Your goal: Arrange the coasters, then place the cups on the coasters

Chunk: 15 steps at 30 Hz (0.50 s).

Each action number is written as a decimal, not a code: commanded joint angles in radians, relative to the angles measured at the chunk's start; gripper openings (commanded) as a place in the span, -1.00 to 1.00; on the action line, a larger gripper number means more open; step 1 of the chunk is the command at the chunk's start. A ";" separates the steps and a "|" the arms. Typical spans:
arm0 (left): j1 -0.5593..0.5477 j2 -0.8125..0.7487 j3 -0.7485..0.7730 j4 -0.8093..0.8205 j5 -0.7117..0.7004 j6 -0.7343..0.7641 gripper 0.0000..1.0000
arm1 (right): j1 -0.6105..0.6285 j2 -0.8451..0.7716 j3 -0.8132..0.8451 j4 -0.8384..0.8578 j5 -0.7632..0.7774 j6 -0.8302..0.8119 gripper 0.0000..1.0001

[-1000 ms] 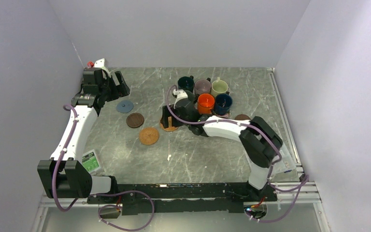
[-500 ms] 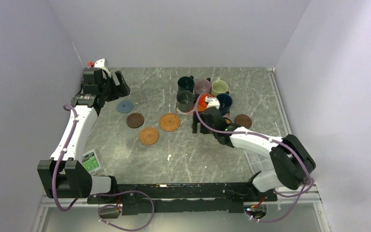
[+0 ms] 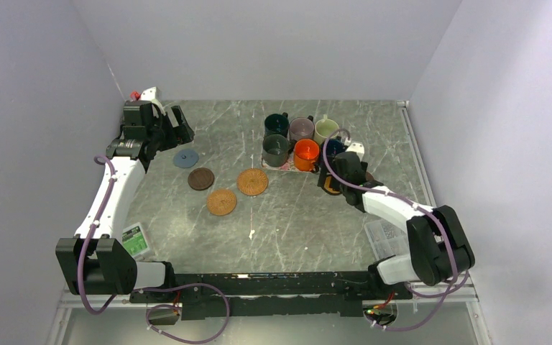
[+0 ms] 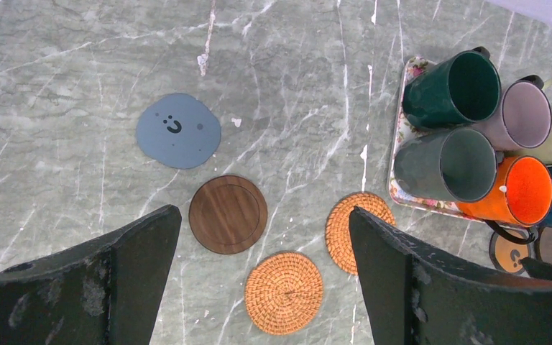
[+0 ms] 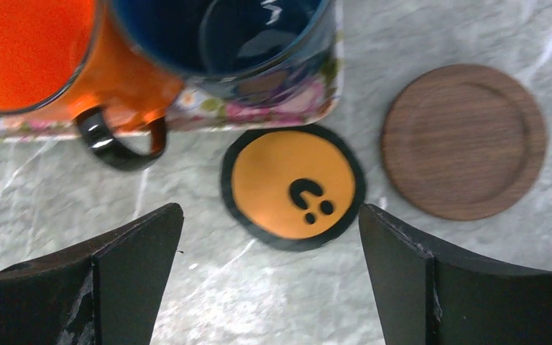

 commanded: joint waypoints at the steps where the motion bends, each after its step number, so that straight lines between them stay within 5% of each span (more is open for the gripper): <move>1: 0.005 0.006 0.011 0.021 0.029 -0.011 0.87 | -0.081 0.032 0.000 0.079 -0.055 -0.053 0.98; 15: 0.005 0.004 0.012 0.021 0.034 -0.012 0.87 | -0.124 0.162 0.050 0.130 -0.129 -0.071 0.97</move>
